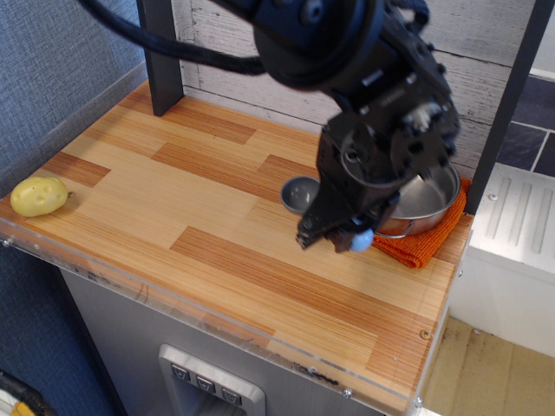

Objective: Put the blue utensil just below the bowl.

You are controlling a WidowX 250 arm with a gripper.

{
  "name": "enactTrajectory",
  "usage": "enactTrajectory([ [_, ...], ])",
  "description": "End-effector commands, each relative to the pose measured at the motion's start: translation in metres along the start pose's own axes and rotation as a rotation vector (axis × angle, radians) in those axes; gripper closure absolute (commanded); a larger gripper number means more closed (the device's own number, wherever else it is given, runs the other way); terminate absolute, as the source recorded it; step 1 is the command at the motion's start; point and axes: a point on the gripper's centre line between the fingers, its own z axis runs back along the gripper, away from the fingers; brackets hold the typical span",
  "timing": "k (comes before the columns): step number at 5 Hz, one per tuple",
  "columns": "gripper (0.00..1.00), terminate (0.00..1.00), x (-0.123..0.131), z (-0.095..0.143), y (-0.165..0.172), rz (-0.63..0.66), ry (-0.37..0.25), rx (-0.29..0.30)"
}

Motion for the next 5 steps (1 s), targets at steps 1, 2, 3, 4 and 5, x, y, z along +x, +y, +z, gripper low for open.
enactTrajectory([
  [1, 1.00, 0.00, -0.010, 0.000, 0.015, 0.011, 0.016, -0.010],
  [2, 1.00, 0.00, -0.016, -0.012, 0.018, 0.011, 0.044, -0.010],
  [3, 1.00, 0.00, -0.022, -0.028, 0.021, 0.010, 0.070, 0.001],
  [4, 1.00, 0.00, -0.023, -0.033, 0.024, 0.020, 0.077, 0.017],
  [5, 0.00, 0.00, -0.023, -0.032, 0.023, -0.010, 0.116, 0.021],
])
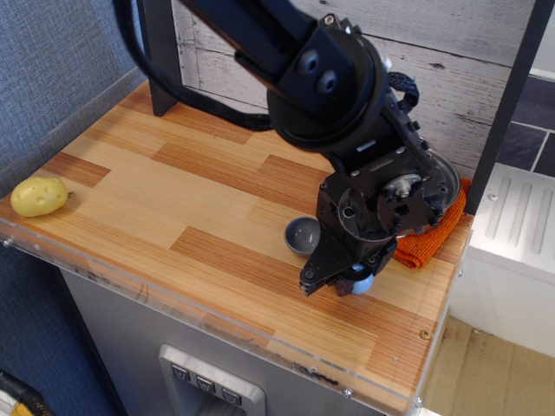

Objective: Put the blue utensil just below the bowl.

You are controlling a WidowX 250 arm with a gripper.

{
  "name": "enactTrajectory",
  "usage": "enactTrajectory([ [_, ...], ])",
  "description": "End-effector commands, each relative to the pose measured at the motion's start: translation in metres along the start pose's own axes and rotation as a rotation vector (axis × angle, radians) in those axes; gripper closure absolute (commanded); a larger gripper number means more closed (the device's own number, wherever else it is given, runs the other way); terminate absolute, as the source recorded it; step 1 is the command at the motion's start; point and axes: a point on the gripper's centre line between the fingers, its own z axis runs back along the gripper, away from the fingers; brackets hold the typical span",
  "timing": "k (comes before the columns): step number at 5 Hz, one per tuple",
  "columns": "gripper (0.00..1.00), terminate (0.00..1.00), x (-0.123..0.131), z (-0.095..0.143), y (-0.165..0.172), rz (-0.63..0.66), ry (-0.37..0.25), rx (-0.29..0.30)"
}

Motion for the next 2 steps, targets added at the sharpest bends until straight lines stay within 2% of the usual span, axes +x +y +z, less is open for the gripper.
enactTrajectory([
  [1, 0.00, 0.00, 0.0025, 0.0079, 0.0023, -0.025, 0.015, -0.009],
  [2, 0.00, 0.00, 0.0039, 0.0123, 0.0016, -0.023, 0.005, -0.011],
])
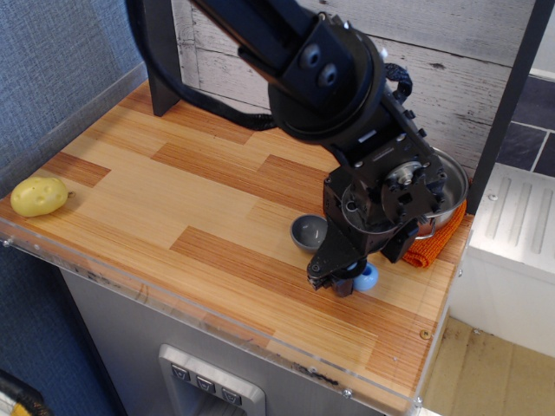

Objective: Put the blue utensil just below the bowl.

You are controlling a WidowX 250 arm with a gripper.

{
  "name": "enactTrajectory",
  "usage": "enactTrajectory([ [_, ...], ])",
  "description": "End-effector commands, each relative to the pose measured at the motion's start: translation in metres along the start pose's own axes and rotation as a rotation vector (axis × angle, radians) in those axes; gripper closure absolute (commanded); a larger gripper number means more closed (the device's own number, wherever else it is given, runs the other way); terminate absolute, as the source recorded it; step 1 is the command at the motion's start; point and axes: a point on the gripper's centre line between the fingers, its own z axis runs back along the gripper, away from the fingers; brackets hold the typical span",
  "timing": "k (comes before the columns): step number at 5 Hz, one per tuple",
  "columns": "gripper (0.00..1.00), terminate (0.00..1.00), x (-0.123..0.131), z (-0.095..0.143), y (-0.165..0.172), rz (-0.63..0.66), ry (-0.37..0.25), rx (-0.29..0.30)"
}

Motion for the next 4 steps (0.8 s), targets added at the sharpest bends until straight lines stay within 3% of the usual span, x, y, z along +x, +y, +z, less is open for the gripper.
enactTrajectory([
  [1, 0.00, 0.00, 0.004, 0.018, 0.003, -0.013, -0.021, -0.025],
  [4, 0.00, 0.00, 0.029, 0.077, -0.026, -0.021, -0.106, -0.132],
])
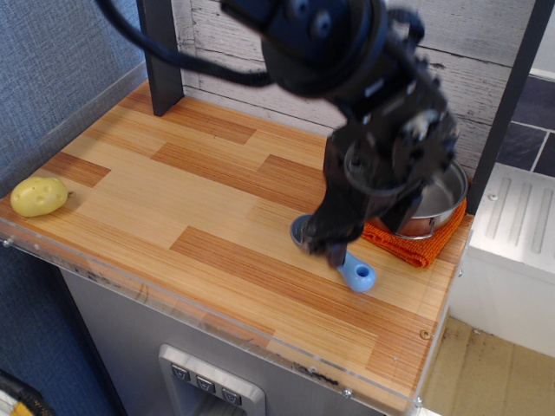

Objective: Put the blue utensil just below the bowl.

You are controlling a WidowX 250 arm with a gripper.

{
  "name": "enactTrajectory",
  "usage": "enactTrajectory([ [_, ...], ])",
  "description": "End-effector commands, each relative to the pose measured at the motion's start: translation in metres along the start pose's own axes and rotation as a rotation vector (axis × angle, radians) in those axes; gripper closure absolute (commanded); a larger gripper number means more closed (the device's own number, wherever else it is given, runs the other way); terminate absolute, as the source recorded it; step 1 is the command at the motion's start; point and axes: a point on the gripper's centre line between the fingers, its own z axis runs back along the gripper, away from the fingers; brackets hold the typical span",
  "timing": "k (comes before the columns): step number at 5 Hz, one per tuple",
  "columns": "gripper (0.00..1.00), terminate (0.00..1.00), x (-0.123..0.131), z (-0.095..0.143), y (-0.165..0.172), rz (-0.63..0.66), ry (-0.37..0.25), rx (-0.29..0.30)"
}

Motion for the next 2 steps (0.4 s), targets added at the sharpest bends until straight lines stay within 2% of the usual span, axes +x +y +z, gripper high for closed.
enactTrajectory([
  [1, 0.00, 0.00, 0.023, 0.055, -0.007, 0.046, -0.061, -0.120],
  [2, 0.00, 0.00, 0.034, 0.063, 0.003, -0.036, -0.087, -0.116],
])
